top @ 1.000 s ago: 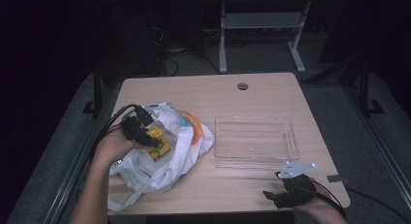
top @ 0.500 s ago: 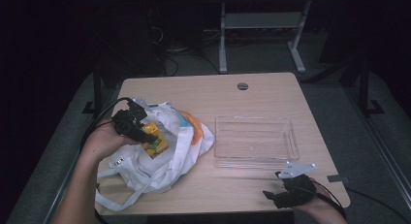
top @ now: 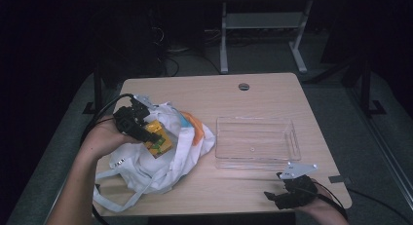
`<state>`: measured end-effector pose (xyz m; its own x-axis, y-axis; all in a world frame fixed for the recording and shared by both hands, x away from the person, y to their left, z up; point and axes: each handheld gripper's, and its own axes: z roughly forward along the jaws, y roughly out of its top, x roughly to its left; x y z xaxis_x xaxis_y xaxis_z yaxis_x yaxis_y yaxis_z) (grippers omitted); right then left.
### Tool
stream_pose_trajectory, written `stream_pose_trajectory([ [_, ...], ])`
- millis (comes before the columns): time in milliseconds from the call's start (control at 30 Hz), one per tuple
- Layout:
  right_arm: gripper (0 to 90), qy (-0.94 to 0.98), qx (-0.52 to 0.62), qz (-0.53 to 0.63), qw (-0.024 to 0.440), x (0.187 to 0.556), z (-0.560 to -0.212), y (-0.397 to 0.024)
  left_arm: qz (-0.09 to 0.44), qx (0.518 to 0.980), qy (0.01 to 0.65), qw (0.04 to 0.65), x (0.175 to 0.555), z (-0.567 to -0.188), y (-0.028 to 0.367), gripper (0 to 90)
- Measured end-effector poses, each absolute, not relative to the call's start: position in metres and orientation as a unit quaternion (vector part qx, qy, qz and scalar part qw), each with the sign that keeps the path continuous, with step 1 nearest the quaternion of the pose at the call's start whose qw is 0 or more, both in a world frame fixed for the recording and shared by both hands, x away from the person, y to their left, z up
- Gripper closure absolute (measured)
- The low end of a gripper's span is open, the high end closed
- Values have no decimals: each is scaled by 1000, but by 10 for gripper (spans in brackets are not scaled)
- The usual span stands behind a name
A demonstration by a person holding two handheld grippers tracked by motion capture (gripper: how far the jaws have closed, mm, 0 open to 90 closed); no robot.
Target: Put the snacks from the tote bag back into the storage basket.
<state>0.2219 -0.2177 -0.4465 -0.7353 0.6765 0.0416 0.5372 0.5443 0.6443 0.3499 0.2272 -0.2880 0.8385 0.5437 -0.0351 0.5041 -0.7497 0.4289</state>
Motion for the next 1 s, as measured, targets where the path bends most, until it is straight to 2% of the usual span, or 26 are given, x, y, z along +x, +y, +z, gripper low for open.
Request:
stream_pose_trajectory([
  [1000, 216, 873, 346, 328, 105, 221, -446, -217, 26, 947, 217, 237, 349, -261, 185, 513],
])
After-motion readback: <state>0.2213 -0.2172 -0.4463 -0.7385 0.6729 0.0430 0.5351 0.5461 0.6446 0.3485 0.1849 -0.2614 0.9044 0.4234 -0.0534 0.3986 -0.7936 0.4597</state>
